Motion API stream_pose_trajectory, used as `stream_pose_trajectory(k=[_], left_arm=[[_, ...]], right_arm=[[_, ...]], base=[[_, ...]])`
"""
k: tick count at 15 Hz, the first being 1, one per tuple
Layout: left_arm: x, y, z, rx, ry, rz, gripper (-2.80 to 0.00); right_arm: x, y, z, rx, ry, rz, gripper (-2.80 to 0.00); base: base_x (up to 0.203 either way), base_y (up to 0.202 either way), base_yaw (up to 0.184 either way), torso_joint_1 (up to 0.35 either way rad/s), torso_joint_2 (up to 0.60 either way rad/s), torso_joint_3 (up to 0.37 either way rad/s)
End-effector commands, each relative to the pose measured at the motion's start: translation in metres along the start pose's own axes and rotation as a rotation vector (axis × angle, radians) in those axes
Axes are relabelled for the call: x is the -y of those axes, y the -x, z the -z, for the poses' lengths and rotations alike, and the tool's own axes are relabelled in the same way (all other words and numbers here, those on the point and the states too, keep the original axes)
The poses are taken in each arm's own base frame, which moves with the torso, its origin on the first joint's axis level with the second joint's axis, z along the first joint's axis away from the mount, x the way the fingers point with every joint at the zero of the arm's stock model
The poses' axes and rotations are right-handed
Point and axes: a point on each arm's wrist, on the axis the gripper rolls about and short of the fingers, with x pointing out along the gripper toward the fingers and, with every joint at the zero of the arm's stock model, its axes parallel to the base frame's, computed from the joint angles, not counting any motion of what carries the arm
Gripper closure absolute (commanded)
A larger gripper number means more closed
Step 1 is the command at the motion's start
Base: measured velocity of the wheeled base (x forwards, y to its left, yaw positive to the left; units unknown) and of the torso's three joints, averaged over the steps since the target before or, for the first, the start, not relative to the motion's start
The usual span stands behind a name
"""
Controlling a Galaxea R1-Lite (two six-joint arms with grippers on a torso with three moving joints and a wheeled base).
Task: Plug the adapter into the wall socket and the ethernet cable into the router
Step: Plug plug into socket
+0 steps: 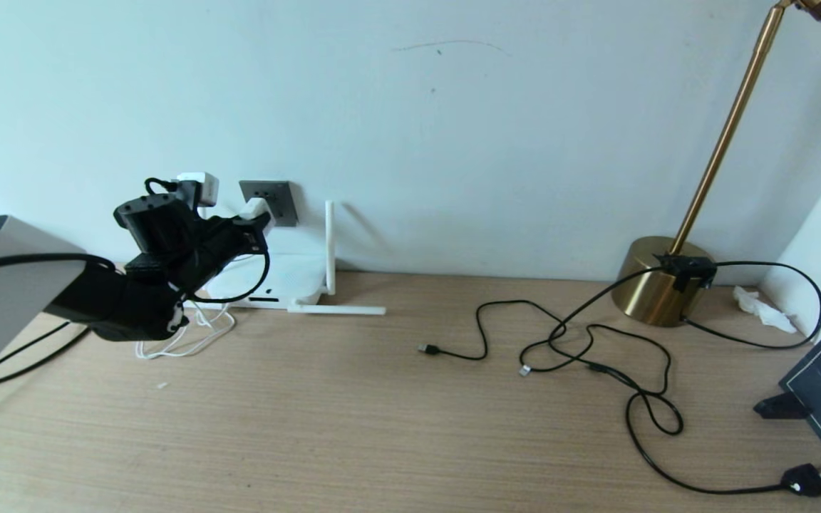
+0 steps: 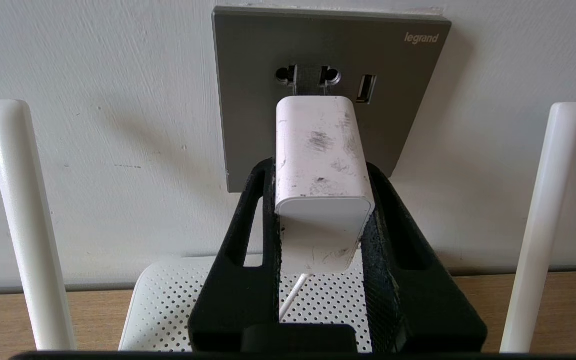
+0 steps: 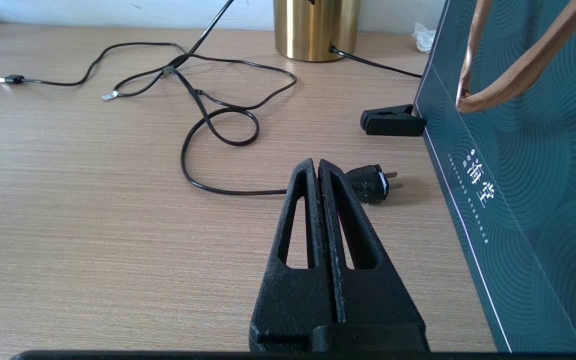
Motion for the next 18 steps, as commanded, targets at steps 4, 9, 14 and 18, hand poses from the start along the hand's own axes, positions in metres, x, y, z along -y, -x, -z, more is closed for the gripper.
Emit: stream_pose_trajectory(k=[4,9,14,18], left_arm=[[-0.001,-0.006,-0.003,0.016,-0.003,-0.001,0.00],[-0.001,-0.006,-0.005,0.021,-0.005,-0.003,0.00],[-0.001,-0.005,-0.013,0.040,-0.008,0.001,0.00],[-0.001,-0.004,-0.018,0.047,-0.009,0.000,0.00]], right_arm=[[0.000,-0.001,0.003,-0.009,0.000,0.000,0.00],[0.000,-0.001,0.003,-0.010,0.000,0.000,0.00],[0.000,-0.001,0.003,-0.010,0.000,0.000,0.00],[0.000,-0.001,0.003,-0.010,0.000,0.000,0.00]], base=[[0.000,0.000,0.000,0.000,0.00,0.000],[0.000,0.000,0.000,0.000,0.00,0.000],[0.000,0.000,0.000,0.000,0.00,0.000],[0.000,0.000,0.000,0.000,0.00,0.000]])
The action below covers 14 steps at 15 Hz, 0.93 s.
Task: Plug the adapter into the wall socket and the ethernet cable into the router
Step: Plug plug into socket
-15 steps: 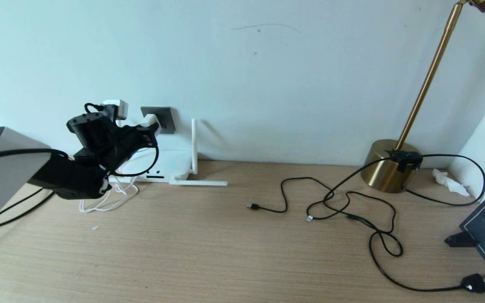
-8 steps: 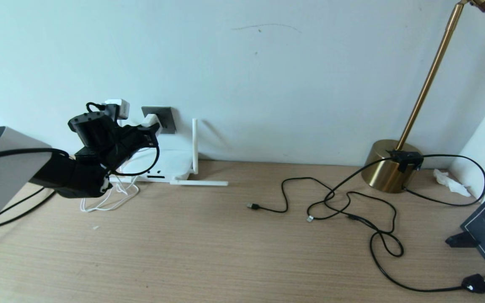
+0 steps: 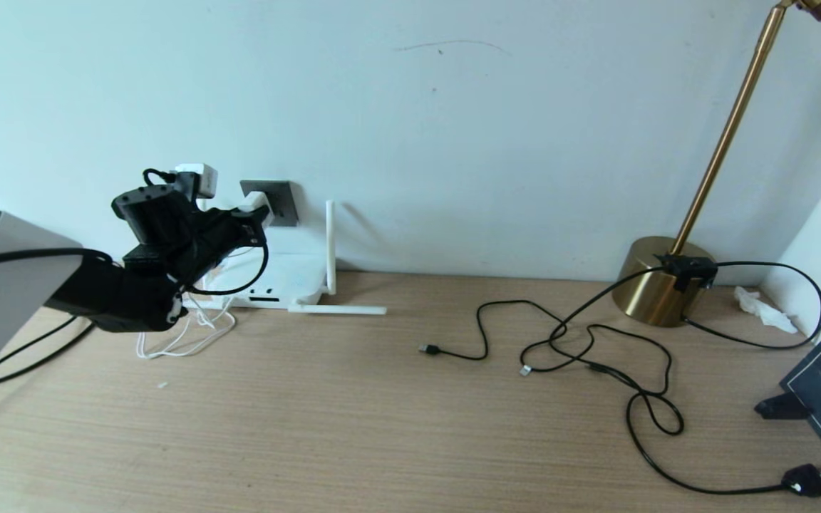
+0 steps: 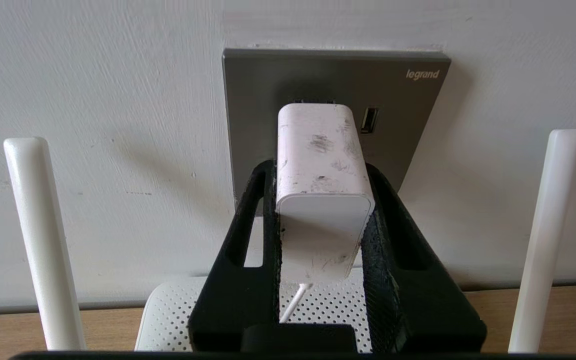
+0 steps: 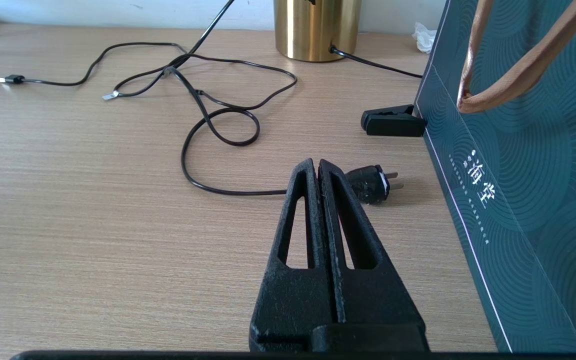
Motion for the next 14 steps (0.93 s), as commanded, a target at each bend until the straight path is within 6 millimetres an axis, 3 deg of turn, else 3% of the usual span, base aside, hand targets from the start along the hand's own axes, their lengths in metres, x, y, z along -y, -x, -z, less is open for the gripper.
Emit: stream_pose_trajectory(k=[1,14], left_arm=[[0.000,0.001,-0.005,0.016,-0.002,0.000,0.00],[0.000,-0.002,0.011,-0.022,0.004,-0.003,0.00]], right_arm=[[0.000,-0.001,0.003,-0.010,0.000,0.000,0.00],[0.000,-0.001,0.003,-0.010,0.000,0.000,0.00]], base=[[0.000,0.000,0.000,0.000,0.00,0.000],[0.000,0.000,0.000,0.000,0.00,0.000]])
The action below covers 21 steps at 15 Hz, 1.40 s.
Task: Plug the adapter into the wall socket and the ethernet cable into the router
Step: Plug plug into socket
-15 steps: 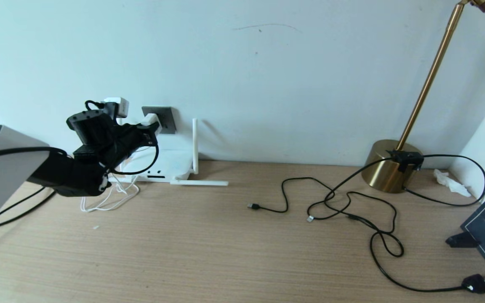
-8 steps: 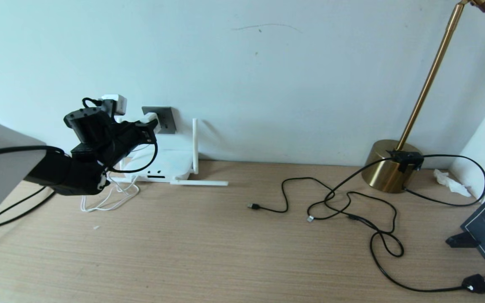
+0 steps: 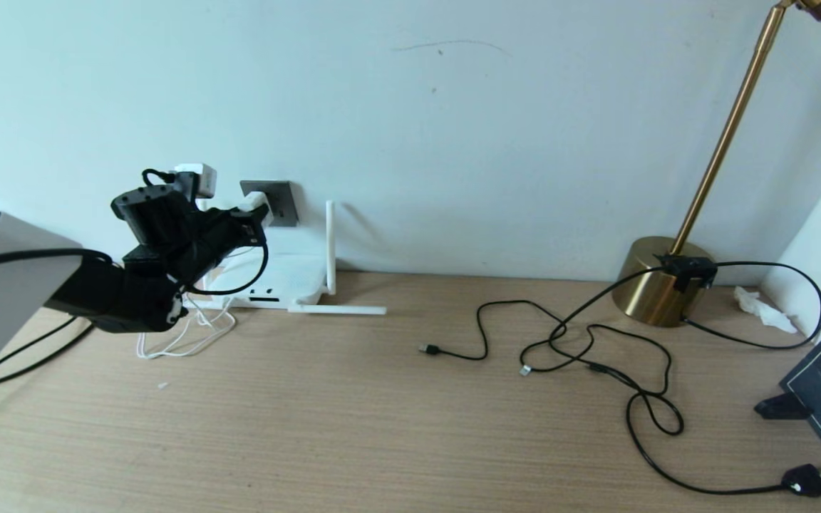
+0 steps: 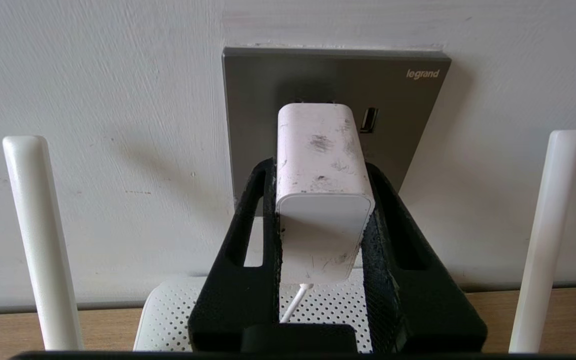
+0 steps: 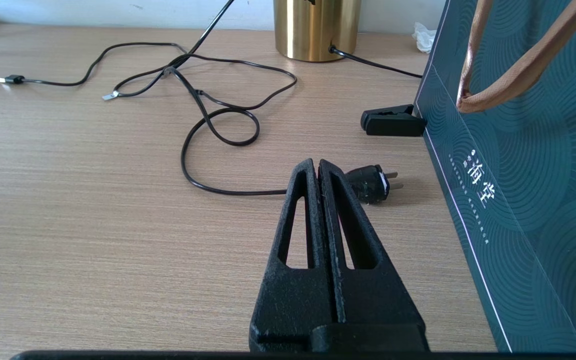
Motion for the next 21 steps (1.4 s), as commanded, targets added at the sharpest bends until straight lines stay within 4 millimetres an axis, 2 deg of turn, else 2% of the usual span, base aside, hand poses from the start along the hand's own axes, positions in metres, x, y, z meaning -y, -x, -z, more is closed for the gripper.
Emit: stream_pose_trajectory(k=[1,12,18,21], left_arm=[[0.000,-0.001,0.006,-0.011,0.002,0.000,0.00],[-0.001,-0.005,0.017,-0.027,0.005,-0.016,0.00],[0.000,-0.009,0.011,-0.002,0.002,-0.015,0.00],[-0.001,-0.010,0.016,-0.013,0.004,-0.018,0.00]], right_arm=[[0.000,-0.001,0.003,-0.010,0.000,0.000,0.00],[0.000,-0.001,0.003,-0.010,0.000,0.000,0.00],[0.000,-0.001,0.003,-0.010,0.000,0.000,0.00],[0.000,-0.001,0.003,-0.010,0.000,0.000,0.00]], base=[[0.000,0.000,0.000,0.000,0.00,0.000],[0.000,0.000,0.000,0.000,0.00,0.000],[0.000,0.000,0.000,0.000,0.00,0.000],[0.000,0.000,0.000,0.000,0.00,0.000]])
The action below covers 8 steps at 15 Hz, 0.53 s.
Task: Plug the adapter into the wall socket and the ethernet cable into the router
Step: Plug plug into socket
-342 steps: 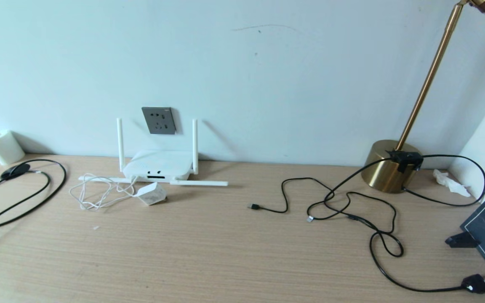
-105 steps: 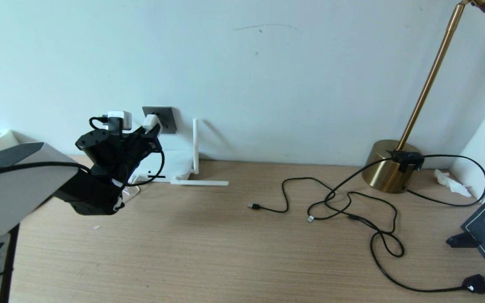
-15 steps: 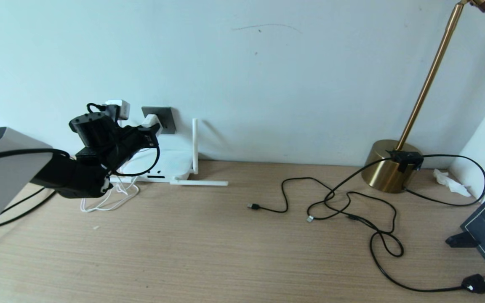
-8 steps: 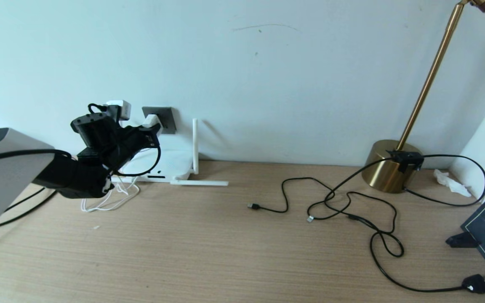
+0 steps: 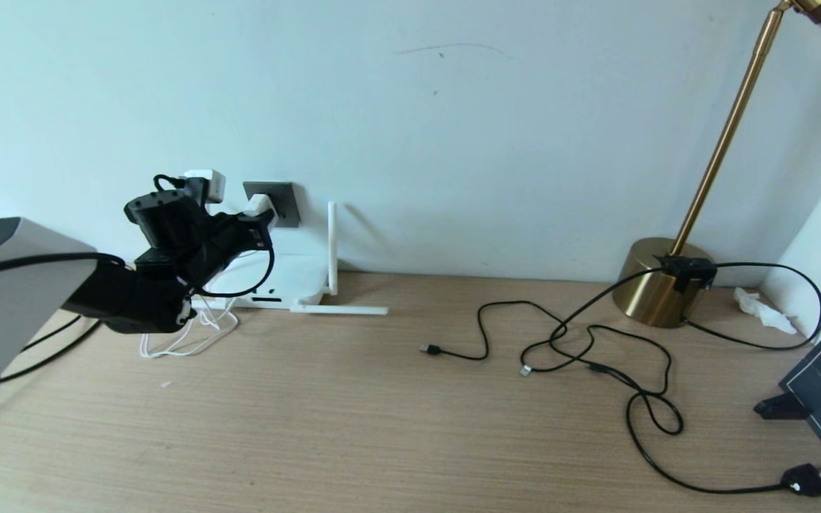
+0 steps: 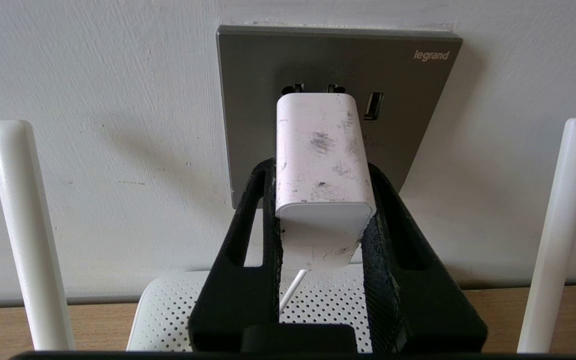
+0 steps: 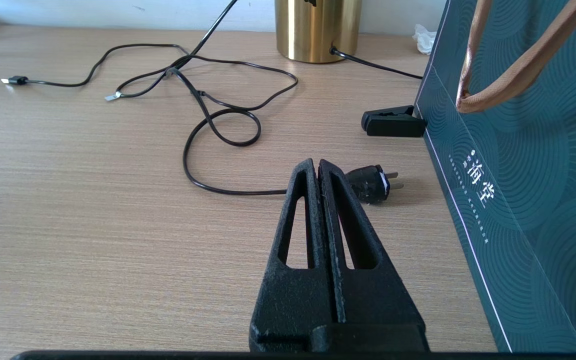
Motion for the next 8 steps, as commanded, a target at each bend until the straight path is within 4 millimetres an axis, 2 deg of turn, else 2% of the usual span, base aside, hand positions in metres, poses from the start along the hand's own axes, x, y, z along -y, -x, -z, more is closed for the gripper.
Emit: stream_pose_trajectory(k=[1,8], left_arm=[[-0.0005,-0.0011,0.0038,0.001,0.000,-0.001,0.00],[-0.0006,-0.0017,-0.0031,0.010,-0.003,-0.001,0.00]], right_arm=[[0.0000,-0.0007,0.0030,-0.010,0.000,0.000,0.00],[0.0000,-0.0007,0.0030,-0.010,0.000,0.000,0.00]], base=[[0.000,0.000,0.000,0.000,0.00,0.000],[0.000,0.000,0.000,0.000,0.00,0.000]])
